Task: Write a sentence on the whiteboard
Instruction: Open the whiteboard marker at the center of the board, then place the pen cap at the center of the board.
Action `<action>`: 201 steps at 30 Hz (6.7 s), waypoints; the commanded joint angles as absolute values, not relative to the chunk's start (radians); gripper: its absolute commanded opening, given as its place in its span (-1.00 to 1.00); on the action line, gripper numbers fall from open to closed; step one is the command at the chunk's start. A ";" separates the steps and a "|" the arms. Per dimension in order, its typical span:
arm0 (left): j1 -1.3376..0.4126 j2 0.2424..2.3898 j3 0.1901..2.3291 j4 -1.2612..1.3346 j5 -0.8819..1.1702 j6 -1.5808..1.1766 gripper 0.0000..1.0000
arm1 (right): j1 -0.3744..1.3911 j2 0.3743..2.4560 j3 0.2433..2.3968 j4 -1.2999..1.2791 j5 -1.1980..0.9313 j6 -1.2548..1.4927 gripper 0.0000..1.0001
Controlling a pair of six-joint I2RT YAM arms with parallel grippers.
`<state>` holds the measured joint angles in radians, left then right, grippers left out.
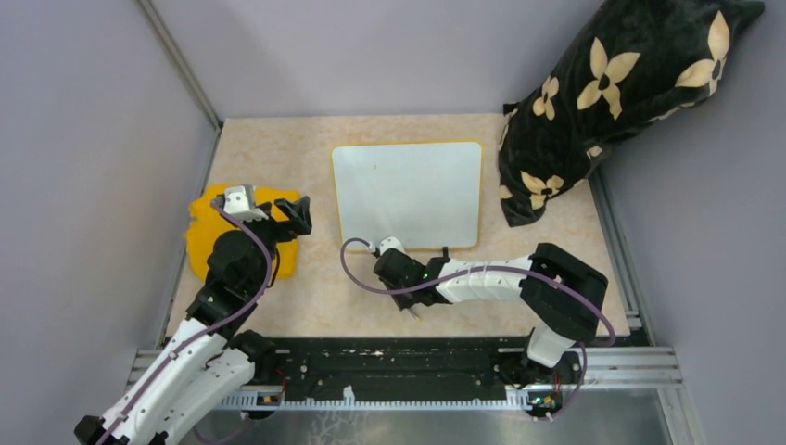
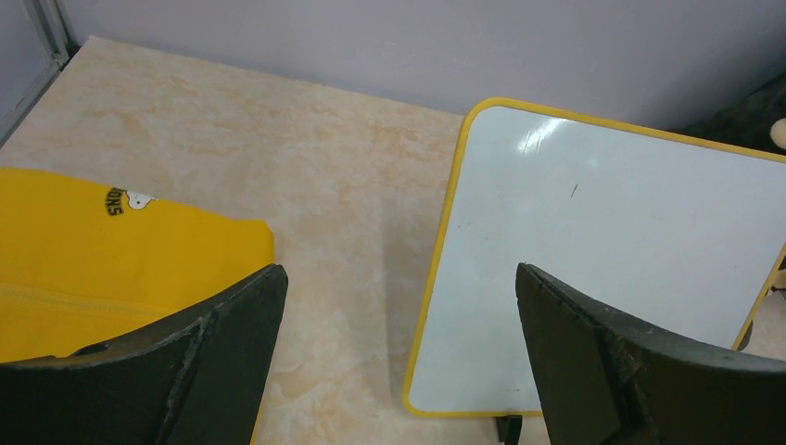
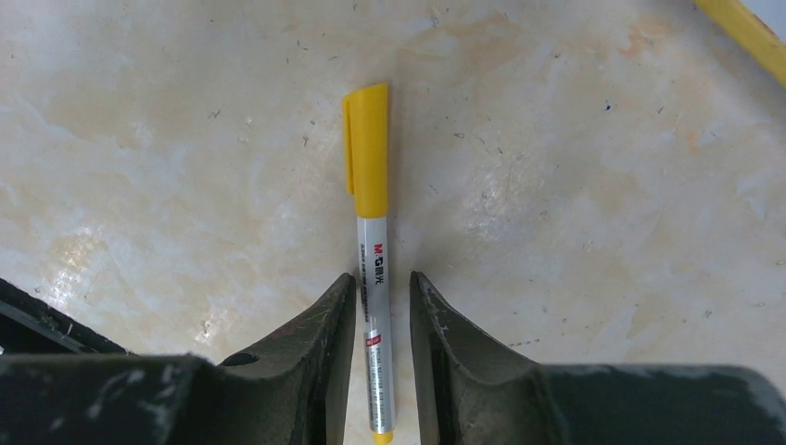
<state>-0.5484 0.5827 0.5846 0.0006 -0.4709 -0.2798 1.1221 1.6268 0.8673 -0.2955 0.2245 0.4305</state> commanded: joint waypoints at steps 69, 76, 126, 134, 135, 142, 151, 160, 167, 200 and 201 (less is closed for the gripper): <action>-0.565 0.973 0.594 0.578 0.697 -0.828 0.47 | 1.115 0.917 0.583 0.454 0.175 0.394 -1.00; -0.578 0.994 0.595 0.575 0.698 -0.822 0.35 | 1.115 0.926 0.592 0.467 0.163 0.399 -1.00; -0.604 0.868 0.551 0.623 0.696 -0.831 -1.00 | 1.058 0.962 0.620 0.540 -0.035 0.677 -0.09; -0.603 0.850 0.553 0.620 0.690 -0.827 -1.00 | 1.058 0.985 0.622 0.526 -0.023 0.699 -0.69; -0.604 0.846 0.557 0.617 0.682 -0.824 -1.00 | 1.058 0.985 0.618 0.523 -0.026 0.699 -0.85; -0.604 0.768 0.588 0.556 0.497 -0.794 -1.00 | 1.058 0.963 0.565 0.519 -0.055 0.702 -1.00; -0.601 0.739 0.659 0.452 0.334 -0.749 -1.00 | 1.060 0.934 0.500 0.544 -0.066 0.736 -1.00; -0.603 0.729 0.642 0.446 0.266 -0.760 -1.00 | 1.060 0.918 0.482 0.553 -0.074 0.742 -1.00; -0.603 0.723 0.676 0.303 0.207 -0.698 -1.00 | 1.060 0.871 0.483 0.474 -0.022 0.709 -1.00; -0.601 1.184 0.614 -0.476 -0.359 -0.749 -1.00 | 1.060 0.741 0.522 0.034 0.370 0.559 -1.00; -0.600 1.203 0.622 -0.488 -0.362 -0.758 -1.00 | 1.060 0.742 0.522 0.033 0.370 0.557 -1.00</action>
<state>-0.6022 1.1587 0.6186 -0.5026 -0.3386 -0.7036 1.0634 0.7647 0.5049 0.0097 0.3584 0.5755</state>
